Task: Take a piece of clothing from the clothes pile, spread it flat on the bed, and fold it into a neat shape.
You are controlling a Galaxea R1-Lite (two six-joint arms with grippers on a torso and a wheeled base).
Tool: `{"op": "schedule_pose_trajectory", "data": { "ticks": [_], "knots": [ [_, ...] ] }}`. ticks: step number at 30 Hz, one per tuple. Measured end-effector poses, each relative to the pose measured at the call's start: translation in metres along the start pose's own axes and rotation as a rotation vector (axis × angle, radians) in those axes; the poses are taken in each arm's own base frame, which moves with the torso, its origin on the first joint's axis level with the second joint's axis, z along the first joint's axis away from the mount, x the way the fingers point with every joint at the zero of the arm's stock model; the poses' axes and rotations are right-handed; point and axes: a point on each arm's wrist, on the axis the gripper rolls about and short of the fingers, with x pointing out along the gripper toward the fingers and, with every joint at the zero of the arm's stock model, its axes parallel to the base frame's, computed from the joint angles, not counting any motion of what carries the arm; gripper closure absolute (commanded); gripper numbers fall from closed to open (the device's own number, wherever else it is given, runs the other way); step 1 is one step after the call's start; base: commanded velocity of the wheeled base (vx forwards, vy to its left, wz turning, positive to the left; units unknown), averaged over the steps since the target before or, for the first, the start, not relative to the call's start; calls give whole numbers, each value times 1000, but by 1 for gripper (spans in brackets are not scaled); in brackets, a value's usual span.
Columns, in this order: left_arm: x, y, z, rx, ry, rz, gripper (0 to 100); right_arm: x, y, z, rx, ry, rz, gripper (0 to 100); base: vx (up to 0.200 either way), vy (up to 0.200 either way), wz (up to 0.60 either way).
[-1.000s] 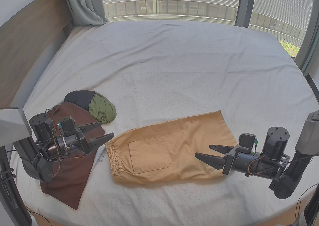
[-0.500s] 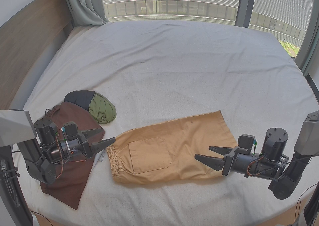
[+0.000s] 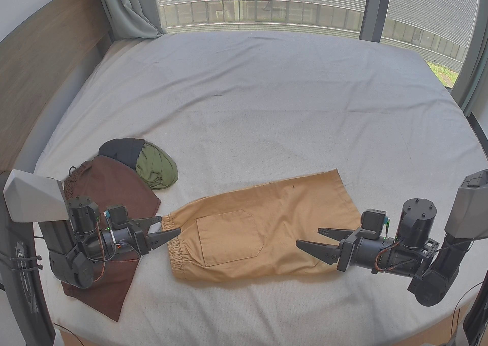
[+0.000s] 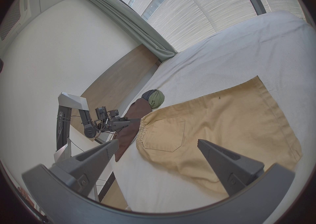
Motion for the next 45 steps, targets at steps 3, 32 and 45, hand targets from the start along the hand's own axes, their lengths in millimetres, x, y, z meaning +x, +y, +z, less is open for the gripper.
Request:
{"op": "schedule_pose_trajectory", "data": {
  "ticks": [3, 32, 45],
  "knots": [
    [0, 2, -7, -23, 17, 6, 0, 0, -1, -1, 2, 4, -1, 0, 0, 0, 0],
    [19, 5, -52, -346, 121, 92, 0, 4, -5, -8, 15, 31, -11, 0, 0, 0, 0],
    [41, -8, -51, -495, 99, 130, 0, 4, -6, -9, 18, 35, -14, 0, 0, 0, 0]
  ]
}}
